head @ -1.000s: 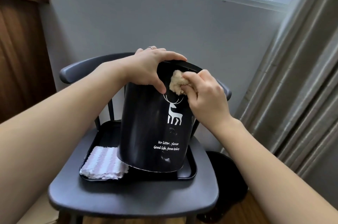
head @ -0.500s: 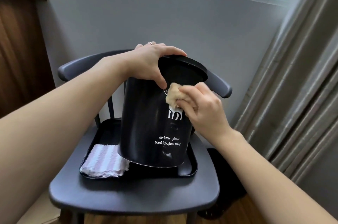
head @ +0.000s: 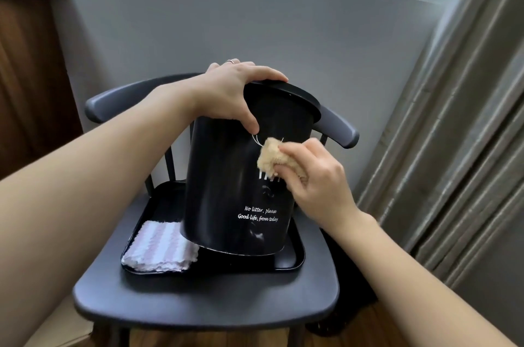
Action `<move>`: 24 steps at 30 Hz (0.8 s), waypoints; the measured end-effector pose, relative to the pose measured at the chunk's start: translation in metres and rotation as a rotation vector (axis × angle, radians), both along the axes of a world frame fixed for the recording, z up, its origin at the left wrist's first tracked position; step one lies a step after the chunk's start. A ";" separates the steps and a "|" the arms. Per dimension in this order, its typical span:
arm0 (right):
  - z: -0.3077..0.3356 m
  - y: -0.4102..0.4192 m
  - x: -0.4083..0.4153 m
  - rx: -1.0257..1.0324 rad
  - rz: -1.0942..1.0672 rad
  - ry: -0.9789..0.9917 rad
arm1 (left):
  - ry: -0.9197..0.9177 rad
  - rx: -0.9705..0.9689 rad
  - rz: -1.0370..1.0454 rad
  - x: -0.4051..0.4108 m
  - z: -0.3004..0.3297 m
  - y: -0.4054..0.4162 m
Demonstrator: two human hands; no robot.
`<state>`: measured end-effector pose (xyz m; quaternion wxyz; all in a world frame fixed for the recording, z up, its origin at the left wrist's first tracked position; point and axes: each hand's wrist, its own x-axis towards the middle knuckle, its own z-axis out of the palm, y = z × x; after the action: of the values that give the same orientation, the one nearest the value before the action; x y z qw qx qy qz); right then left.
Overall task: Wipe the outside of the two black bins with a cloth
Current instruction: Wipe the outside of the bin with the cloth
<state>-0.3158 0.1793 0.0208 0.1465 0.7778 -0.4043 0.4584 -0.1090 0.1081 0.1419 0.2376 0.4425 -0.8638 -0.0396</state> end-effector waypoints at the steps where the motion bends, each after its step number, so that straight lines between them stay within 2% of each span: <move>1: -0.010 0.005 -0.002 0.006 0.037 0.038 | 0.002 -0.003 0.001 0.000 0.000 0.000; 4: -0.036 0.021 -0.008 0.053 0.132 0.144 | 0.023 -0.002 -0.005 0.001 -0.001 -0.001; 6: -0.037 0.021 -0.010 0.058 0.123 0.167 | 0.038 0.004 -0.003 0.001 -0.001 -0.002; 12: -0.008 -0.001 -0.002 0.011 -0.063 -0.050 | 0.049 0.019 0.022 0.001 0.000 0.000; 17: -0.047 0.020 -0.006 0.044 0.107 0.071 | 0.086 0.050 0.025 0.005 -0.001 0.001; 20: -0.052 0.022 -0.010 0.071 0.124 0.124 | 0.093 0.064 0.022 0.007 -0.001 0.001; 24: -0.029 0.004 -0.002 0.046 -0.005 -0.088 | 0.096 0.055 0.025 0.006 -0.002 0.001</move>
<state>-0.3180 0.1837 -0.0086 0.1118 0.7590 -0.4228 0.4823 -0.1028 0.1091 0.1402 0.2670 0.4572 -0.8445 -0.0813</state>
